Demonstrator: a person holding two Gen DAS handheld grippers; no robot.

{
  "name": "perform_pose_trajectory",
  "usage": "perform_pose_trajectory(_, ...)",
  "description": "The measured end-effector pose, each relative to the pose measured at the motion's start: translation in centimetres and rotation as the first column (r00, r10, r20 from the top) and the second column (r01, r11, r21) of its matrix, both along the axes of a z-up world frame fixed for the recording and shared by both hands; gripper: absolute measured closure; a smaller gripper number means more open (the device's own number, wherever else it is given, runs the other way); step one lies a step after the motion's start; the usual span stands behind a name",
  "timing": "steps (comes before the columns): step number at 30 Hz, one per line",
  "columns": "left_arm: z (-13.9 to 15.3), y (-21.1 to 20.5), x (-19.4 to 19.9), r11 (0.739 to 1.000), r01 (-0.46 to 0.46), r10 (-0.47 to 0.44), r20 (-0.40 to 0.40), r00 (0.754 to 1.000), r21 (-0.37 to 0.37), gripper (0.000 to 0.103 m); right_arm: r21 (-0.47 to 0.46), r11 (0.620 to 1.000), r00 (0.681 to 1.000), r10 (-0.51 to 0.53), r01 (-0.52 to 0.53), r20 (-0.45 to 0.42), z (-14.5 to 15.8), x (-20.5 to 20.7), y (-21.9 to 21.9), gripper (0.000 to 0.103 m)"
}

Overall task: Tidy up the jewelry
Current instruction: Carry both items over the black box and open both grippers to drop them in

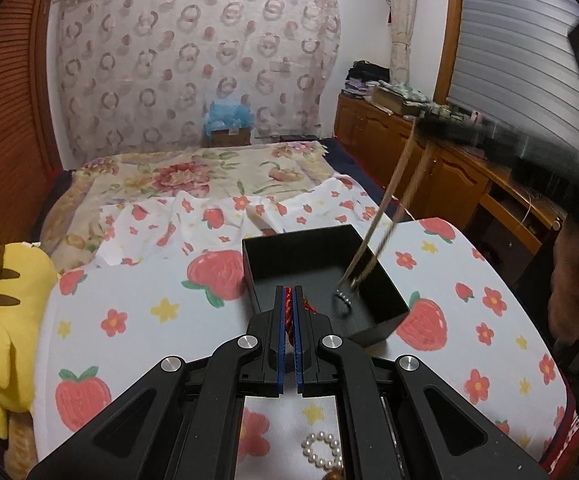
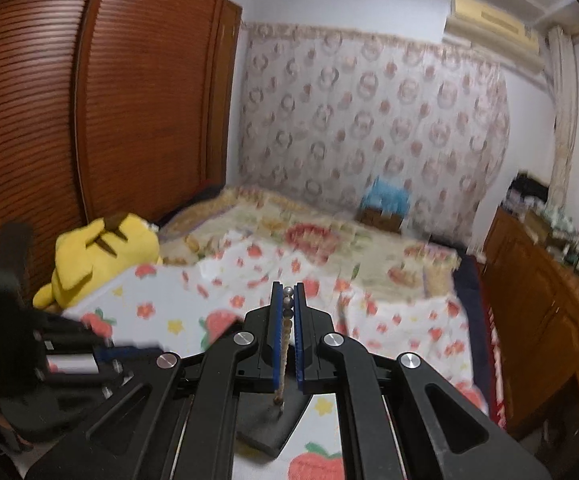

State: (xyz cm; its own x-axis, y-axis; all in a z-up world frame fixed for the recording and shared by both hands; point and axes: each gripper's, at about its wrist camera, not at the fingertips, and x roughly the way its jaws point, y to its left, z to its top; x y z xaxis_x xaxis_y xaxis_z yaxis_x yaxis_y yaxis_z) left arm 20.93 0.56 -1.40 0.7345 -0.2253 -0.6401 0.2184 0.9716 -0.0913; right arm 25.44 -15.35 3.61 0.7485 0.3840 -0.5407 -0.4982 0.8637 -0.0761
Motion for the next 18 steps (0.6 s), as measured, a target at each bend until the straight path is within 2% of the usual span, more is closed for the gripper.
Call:
perform_pose_trajectory(5, 0.0, -0.3, 0.7, 1.000, -0.005, 0.005, 0.000, 1.000, 0.007, 0.101, 0.027, 1.000, 0.992, 0.013, -0.009, -0.127, -4.7, 1.3, -0.6, 0.097)
perform_pose_trajectory(8, 0.0, -0.3, 0.7, 1.000, -0.004, 0.004, 0.002, 1.000, 0.007, 0.101, 0.050, 0.999, 0.985, 0.021, -0.013, -0.169, -6.2, 1.6, -0.9, 0.093)
perform_pose_trajectory(9, 0.0, -0.4, 1.1, 1.000, -0.004, 0.004, 0.002, 1.000, 0.009, 0.101, 0.057, 0.998, 0.985, 0.020, -0.010, -0.174, -6.3, 1.6, -1.1, 0.089)
perform_pose_trajectory(11, 0.0, -0.4, 1.1, 1.000, -0.006, 0.006, 0.001, 1.000, 0.009, 0.101, 0.070, 0.998, 0.984, 0.022, -0.009, -0.175, -6.5, 1.3, -1.5, 0.070)
perform_pose_trajectory(18, 0.0, -0.6, 2.4, 1.000, -0.018, 0.018, -0.002, 1.000, 0.019, 0.100, 0.064, 0.998, 0.985, 0.039, -0.028, -0.169, -6.9, -1.2, -3.5, 0.069)
